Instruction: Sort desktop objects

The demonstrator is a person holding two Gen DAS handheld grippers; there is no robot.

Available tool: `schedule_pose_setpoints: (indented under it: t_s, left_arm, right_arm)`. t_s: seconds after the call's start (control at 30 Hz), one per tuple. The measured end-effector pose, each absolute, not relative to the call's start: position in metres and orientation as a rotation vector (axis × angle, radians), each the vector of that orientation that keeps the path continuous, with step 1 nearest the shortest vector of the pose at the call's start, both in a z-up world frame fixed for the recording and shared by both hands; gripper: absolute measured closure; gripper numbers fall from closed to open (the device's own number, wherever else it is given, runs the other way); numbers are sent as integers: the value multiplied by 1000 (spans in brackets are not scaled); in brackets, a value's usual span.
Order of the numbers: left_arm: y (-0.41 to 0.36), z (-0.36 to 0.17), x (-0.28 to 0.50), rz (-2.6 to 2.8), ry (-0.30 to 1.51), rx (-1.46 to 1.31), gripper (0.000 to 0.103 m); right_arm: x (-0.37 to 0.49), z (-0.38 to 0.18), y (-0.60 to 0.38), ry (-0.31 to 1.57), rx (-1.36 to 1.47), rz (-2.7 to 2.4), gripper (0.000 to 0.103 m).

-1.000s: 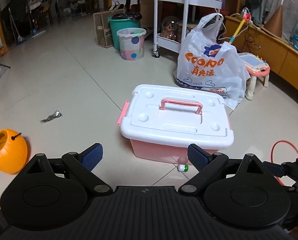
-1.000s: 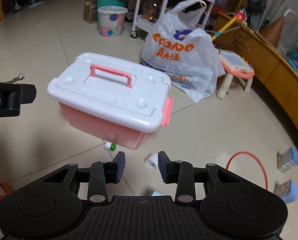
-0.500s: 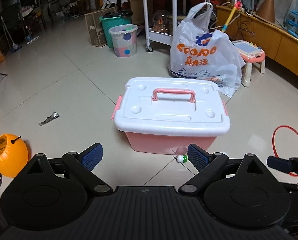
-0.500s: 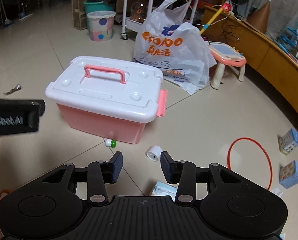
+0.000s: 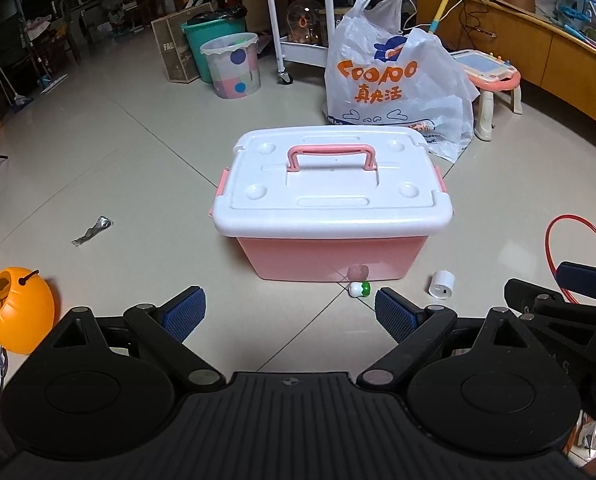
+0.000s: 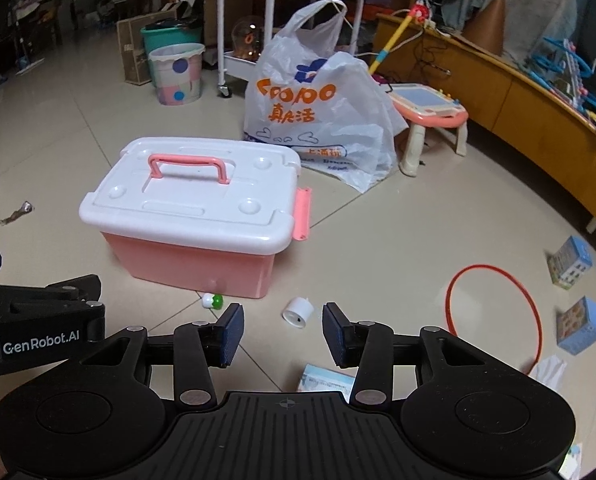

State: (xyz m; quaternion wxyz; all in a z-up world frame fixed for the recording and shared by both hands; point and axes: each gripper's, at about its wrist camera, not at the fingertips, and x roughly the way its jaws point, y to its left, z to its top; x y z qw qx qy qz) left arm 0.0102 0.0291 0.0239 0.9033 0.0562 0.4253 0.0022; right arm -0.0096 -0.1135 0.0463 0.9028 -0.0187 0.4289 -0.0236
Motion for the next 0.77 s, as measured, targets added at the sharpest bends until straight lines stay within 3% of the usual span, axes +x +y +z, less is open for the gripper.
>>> schedule_pose_setpoints:
  t_s: [0.77]
  left_arm:
    - [25, 22, 7, -22, 900, 110, 7]
  right_arm:
    - [-8, 42, -120, 913, 1, -65, 61]
